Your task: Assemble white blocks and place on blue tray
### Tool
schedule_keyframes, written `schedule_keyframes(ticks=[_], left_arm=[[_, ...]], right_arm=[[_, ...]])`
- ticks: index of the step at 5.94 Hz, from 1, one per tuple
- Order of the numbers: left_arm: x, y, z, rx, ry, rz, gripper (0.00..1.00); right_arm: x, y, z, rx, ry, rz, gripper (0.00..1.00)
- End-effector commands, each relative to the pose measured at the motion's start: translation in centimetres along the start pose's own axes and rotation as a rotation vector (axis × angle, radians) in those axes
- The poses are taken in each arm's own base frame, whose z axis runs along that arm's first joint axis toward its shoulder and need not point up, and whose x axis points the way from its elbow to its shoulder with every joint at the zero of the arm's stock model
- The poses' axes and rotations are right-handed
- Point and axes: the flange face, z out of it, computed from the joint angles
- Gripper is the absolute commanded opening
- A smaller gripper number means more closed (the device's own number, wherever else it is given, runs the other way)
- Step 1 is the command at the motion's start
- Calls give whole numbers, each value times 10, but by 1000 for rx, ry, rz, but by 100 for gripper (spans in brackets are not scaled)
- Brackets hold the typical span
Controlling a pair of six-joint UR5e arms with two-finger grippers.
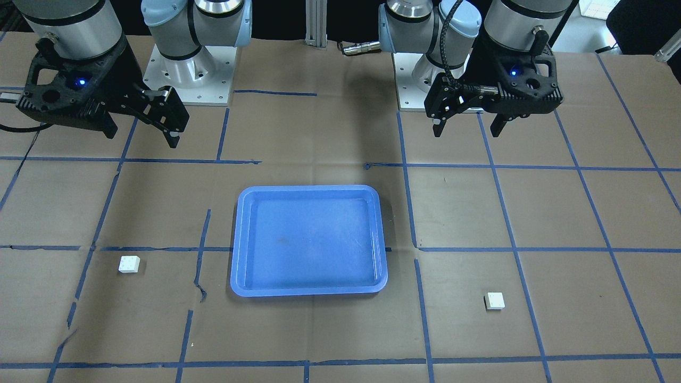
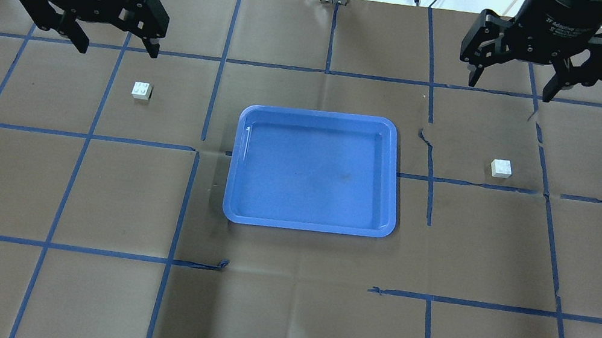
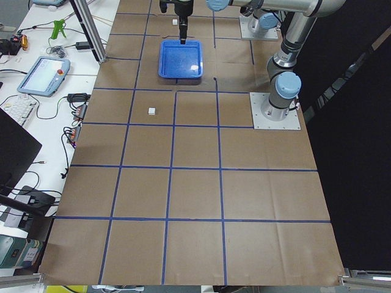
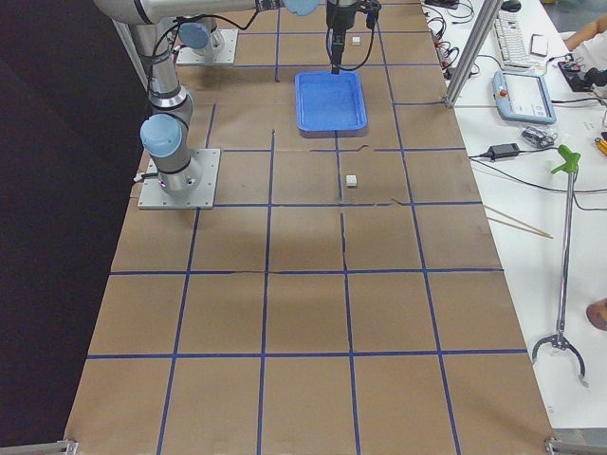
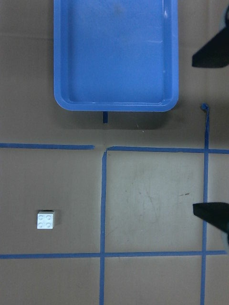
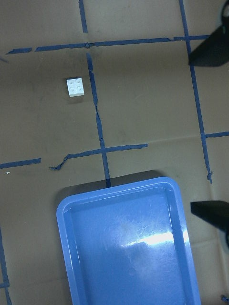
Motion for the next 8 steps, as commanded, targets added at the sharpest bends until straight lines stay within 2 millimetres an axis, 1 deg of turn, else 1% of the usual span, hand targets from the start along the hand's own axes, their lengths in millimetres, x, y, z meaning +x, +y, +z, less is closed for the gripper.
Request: schedule_keyframes(ticks=[1,2,3,4,5,6,7,8], left_arm=[[-49,-35,37,-57,15,-16,99],[-56,-73,86,-62,13,-11,99],[-66,-116,146,-26,9,4,99],[-82,-140,192,-15,7,25,99],[-96,-143,238,-56,14,56,99],[-98,-144,268,-90,16,61,99],[-101,-146,286,-74,11,90,99],[-103,-156,315,-36,5,100,98]], right_arm=[[0,0,0,0,2,0,100],[0,0,-1,3,1,-1,100],[2,-2,0,3,1,-50,100],[6,-4,-2,8,-2,-192,100],[19,-10,-2,7,-12,-252,100],[32,-14,0,6,-17,-333,100],[40,-17,3,1,-16,-471,100],[44,-20,5,2,-16,-585,100]])
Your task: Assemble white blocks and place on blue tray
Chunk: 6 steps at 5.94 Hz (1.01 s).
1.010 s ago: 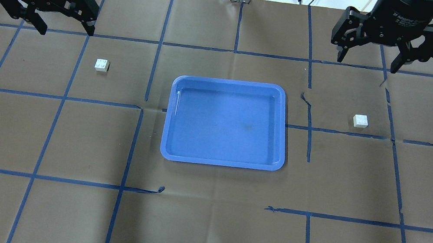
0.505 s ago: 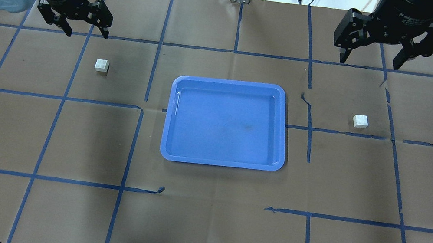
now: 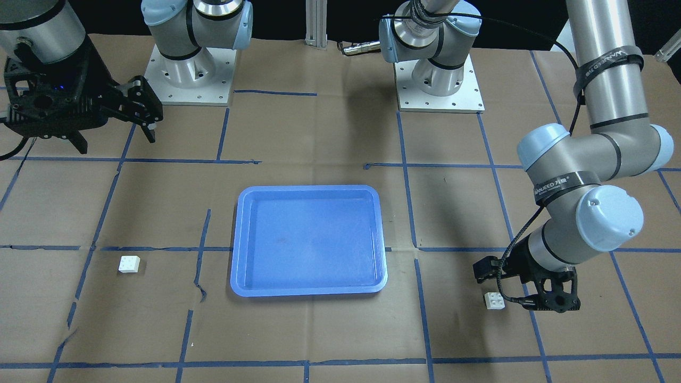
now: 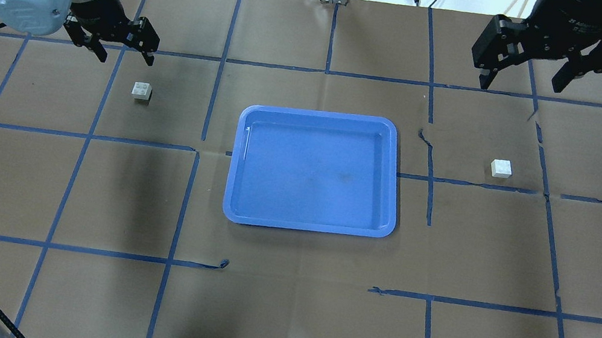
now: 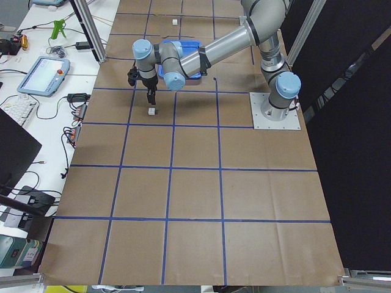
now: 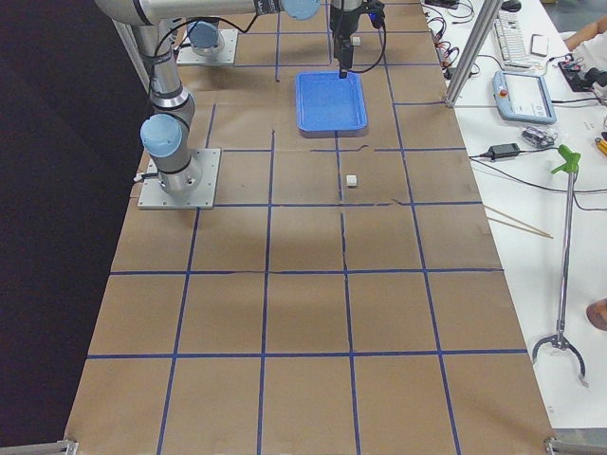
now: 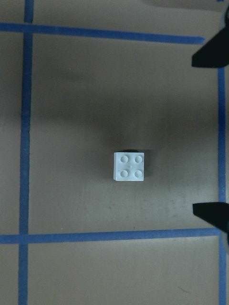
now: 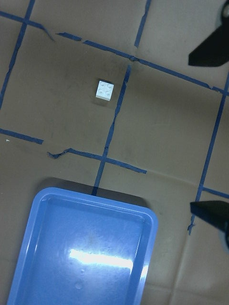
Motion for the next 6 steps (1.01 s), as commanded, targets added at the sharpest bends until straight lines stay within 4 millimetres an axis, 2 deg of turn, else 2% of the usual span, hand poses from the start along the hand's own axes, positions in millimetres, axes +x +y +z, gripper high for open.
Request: schedule_keyframes(ticks=[1,2,4,6], left_arm=[[-7,-17,36,28,-15,19,98],[-11,-17,43,12,-41,29,95],[-11,-14,54,-7,-39,37,73],[-10,-12,56,-13,-38,47,26]], right_arm=[[18,1,3,-2,-1,-204,100],[36,2,7,-10,-6,-263,100],[56,3,15,-20,-16,-431,100],[89,8,23,-31,-32,-742,100]])
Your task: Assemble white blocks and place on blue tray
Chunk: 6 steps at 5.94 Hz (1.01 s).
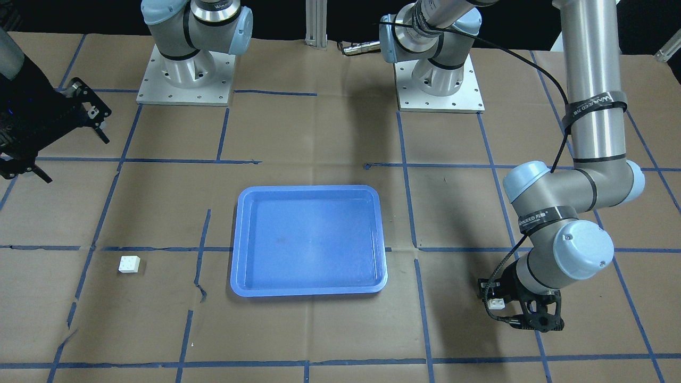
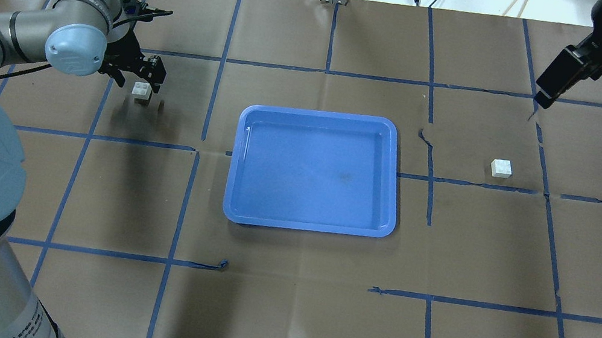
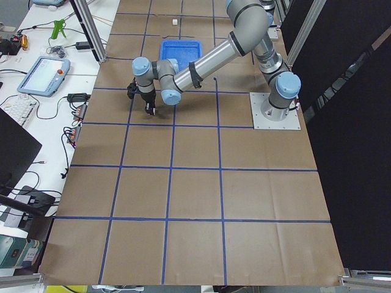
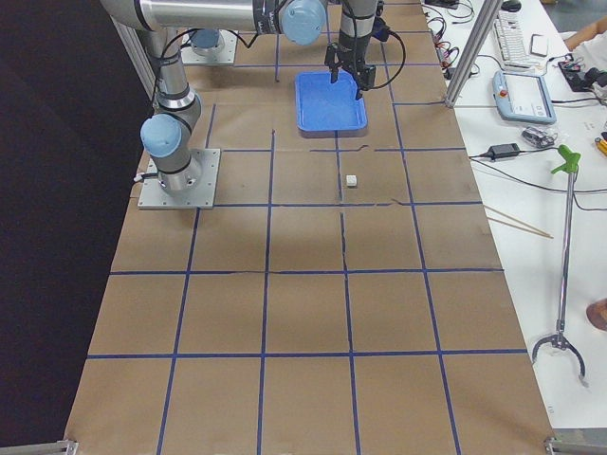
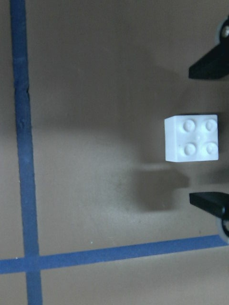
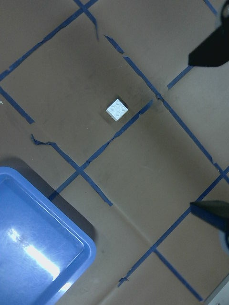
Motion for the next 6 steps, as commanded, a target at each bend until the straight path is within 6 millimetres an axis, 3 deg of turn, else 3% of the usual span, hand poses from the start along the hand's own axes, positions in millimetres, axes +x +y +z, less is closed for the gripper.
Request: schedule_keyframes(ticks=[1,3,5,6], left_arm=[[0,1,-6,7,-3,65,13],[32,7,-52,49,-20,383,13],[144,25,-87,36,-25,832,13],[191,38,-89,11,-13,1049,14]], right_arm=[[31,28,14,-8,-27,-283,100],[85,44,72,30,-104,-528,100],[106,28,109,194,-124,-722,100],[122,30,132,285,-138,-747,100]])
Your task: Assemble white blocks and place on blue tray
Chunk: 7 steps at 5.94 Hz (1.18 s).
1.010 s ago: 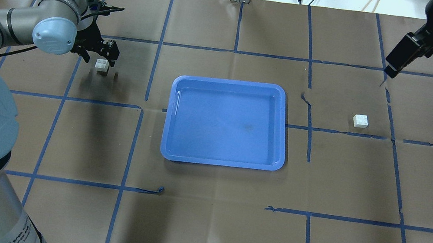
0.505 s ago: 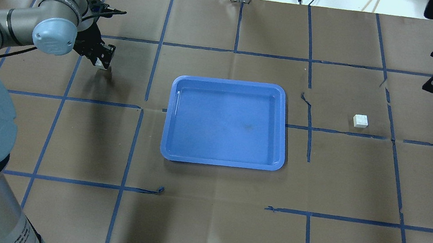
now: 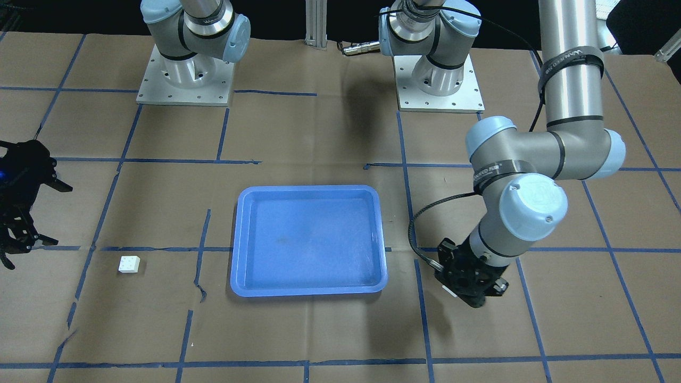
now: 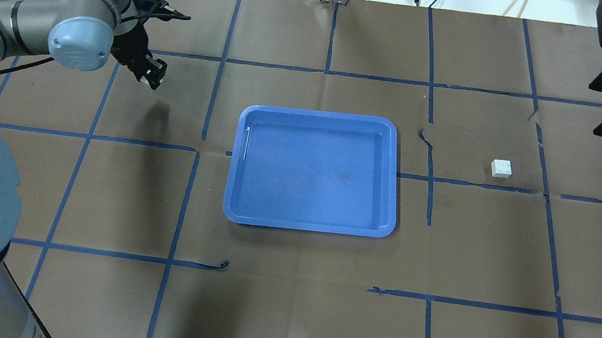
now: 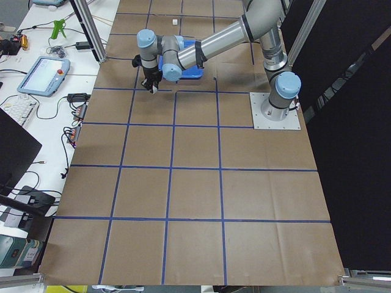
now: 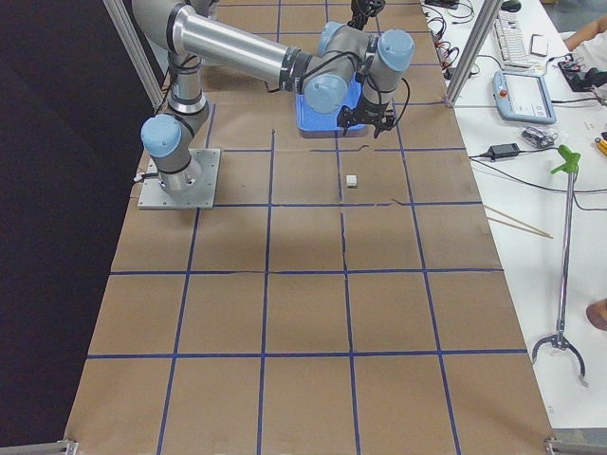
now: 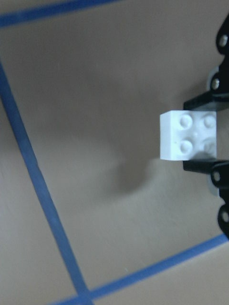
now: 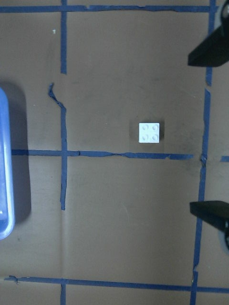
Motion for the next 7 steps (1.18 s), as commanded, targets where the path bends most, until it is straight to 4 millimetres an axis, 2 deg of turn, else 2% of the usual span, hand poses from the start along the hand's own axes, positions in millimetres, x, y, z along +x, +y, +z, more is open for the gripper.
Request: schedule_keyframes(ticks=[1,2,3,4,5,6,7], left_arm=[[86,-56,-5,-9,21,431,14],[121,-79,0,-2,21,574,14],[158,-100,1,12,16,703,16],[191,-110,8,4,30,753,22],[227,-111,21,-12,43,806,22],[236,-111,44,6,28,812,22],[246,-108,65,27,71,808,22]], right_arm=[[21,48,36,136,31,-52,100],[30,71,57,180,36,-43,100],[33,80,80,204,1,-27,100],[23,93,101,304,15,16,100],[11,102,129,332,55,1,100],[3,101,154,316,89,-14,100],[3,99,162,341,114,-34,100]])
